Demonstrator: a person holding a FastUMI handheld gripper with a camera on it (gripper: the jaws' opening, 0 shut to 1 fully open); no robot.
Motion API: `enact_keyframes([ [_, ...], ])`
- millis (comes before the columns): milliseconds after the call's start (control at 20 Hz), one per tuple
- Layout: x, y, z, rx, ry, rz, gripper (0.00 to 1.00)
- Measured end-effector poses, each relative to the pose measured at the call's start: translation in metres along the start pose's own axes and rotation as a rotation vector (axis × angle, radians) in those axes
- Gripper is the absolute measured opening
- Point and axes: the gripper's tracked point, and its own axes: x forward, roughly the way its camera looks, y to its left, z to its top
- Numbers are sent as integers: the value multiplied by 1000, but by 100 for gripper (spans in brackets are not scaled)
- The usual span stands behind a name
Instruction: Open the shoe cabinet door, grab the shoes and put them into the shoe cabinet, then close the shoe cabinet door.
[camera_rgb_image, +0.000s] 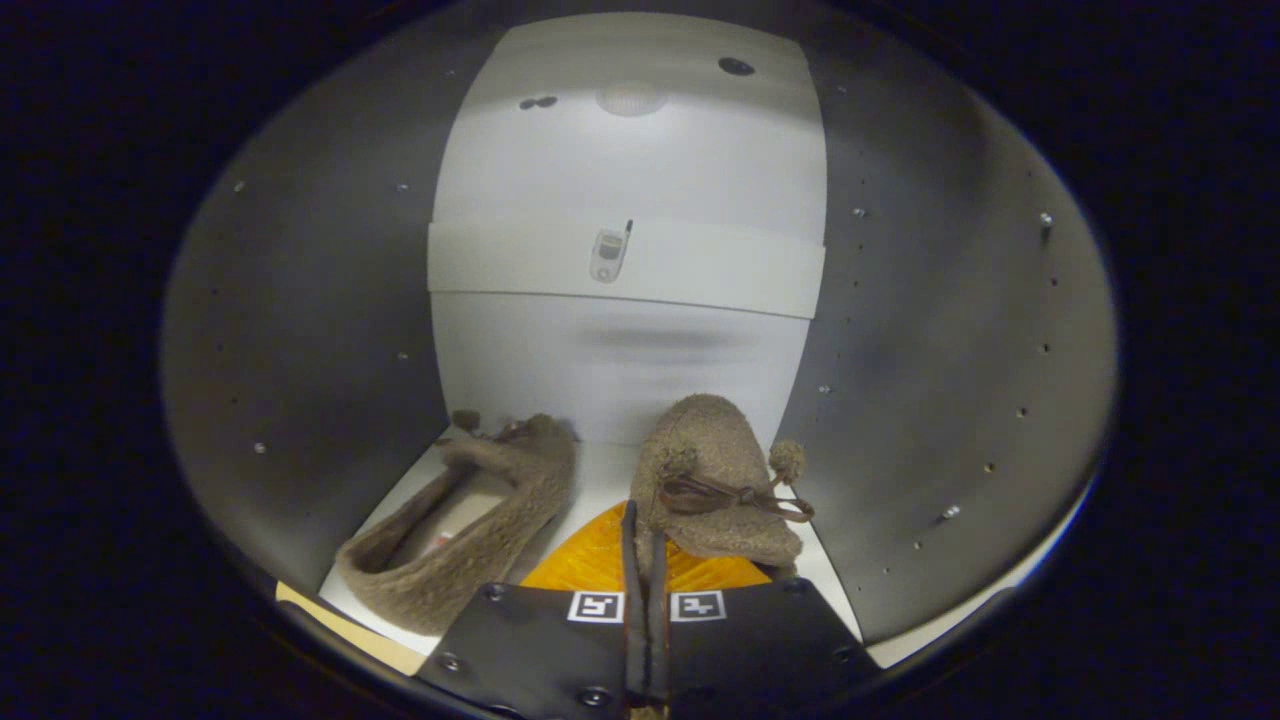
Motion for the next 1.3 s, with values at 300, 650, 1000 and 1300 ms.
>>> enact_keyframes([
  [300,34,2,-7,-20,32,11,3],
  [650,49,7,-19,-15,133,42,5],
  [1000,44,7,-22,-27,126,17,43],
  [1300,34,5,-23,-5,118,4,90],
])
